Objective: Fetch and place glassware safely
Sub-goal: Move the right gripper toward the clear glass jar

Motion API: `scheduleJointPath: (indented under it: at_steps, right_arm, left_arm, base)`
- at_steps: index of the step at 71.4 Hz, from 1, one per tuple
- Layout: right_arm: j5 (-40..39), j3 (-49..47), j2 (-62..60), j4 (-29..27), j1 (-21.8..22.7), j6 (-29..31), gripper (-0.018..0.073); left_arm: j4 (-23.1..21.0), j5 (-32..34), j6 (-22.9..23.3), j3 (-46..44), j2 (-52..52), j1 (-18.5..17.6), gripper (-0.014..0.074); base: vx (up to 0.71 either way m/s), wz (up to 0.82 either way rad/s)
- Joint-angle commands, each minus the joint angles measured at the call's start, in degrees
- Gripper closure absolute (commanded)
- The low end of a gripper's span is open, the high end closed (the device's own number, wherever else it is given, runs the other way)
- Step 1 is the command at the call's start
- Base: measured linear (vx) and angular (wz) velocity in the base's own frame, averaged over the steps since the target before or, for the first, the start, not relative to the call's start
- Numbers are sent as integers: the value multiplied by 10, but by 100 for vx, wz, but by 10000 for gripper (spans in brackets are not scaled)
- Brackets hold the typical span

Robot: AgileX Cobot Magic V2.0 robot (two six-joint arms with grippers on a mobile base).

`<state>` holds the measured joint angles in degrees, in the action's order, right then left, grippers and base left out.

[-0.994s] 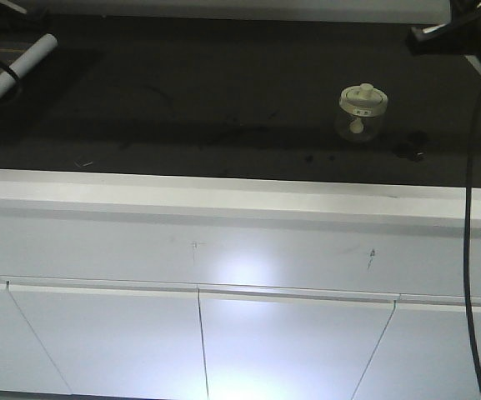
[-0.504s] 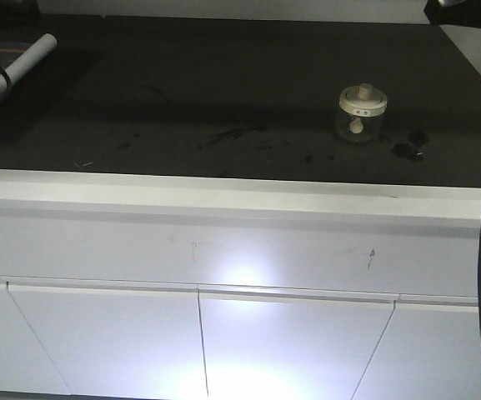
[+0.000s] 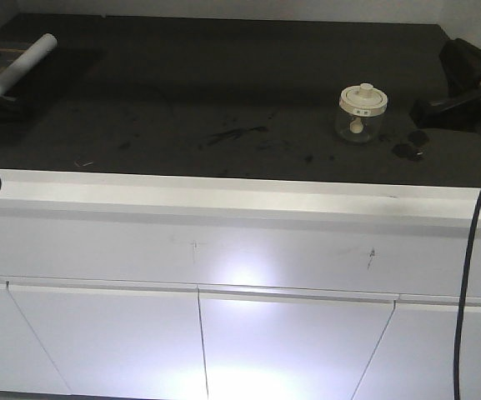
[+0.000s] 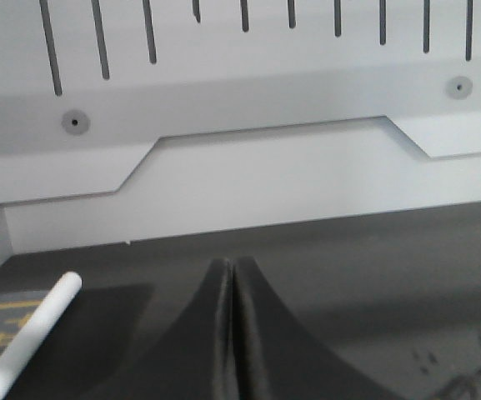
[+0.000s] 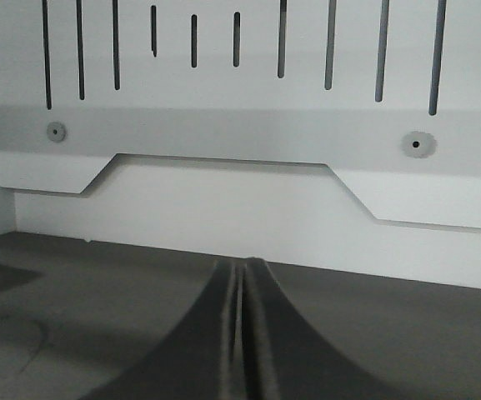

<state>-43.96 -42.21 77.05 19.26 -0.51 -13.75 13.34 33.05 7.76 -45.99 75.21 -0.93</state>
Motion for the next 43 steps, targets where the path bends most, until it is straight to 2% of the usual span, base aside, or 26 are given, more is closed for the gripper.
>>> scheduleJointPath:
  at_steps: [1, 35, 43]
  right_arm:
    - [-46, 7, -33, -8, 3, 9, 560]
    - [-46, 115, -84, -6, 3, 8, 560]
    - [-43, 121, -86, -6, 3, 8, 560]
  left_arm:
    - [-8, 44, 5, 12, -33, 0, 603]
    - [-8, 71, 5, 154, -101, 0, 603]
    - [7, 83, 5, 174, -104, 0, 603]
  base:
    - [0, 0]
    - [0, 0]
    - [0, 0]
